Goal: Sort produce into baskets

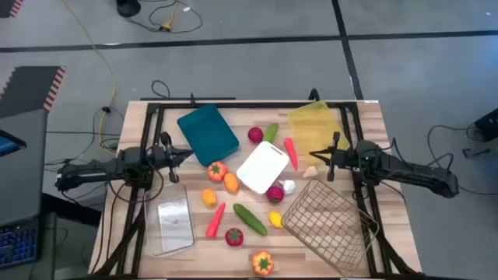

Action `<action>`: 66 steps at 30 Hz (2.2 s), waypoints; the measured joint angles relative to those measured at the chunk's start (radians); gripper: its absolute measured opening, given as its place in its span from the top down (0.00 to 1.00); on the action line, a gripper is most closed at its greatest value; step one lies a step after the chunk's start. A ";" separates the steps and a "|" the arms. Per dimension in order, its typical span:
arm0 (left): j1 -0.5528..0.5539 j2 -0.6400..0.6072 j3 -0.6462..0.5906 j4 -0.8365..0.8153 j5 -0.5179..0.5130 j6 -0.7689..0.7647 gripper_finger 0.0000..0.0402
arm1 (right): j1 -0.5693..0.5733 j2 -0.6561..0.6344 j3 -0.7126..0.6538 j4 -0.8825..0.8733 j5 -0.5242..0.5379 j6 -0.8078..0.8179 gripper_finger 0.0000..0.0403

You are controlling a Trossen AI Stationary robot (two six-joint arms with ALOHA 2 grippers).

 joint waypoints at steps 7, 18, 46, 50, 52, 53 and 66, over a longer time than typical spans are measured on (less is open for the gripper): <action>0.000 0.000 0.000 0.000 0.000 0.000 1.00 | 0.000 0.000 0.000 0.000 0.000 0.000 0.91; 0.000 -0.002 0.000 0.000 0.000 0.000 1.00 | 0.000 0.000 0.000 0.000 0.000 0.000 0.91; 0.000 0.002 0.000 0.000 0.000 0.000 1.00 | 0.000 0.000 -0.001 0.018 0.000 -0.126 0.91; 0.000 0.002 0.000 0.000 0.000 0.000 1.00 | 0.000 0.000 -0.001 0.022 0.000 -0.129 0.91; 0.000 0.002 0.000 0.000 0.000 0.000 1.00 | 0.000 0.000 -0.003 0.035 -0.001 -0.127 0.91; 0.000 0.002 0.000 0.000 0.000 0.000 1.00 | 0.002 0.000 -0.004 0.043 -0.001 -0.105 0.91; 0.000 0.002 0.000 0.000 0.000 0.000 1.00 | 0.027 0.000 -0.003 0.063 -0.007 0.534 0.91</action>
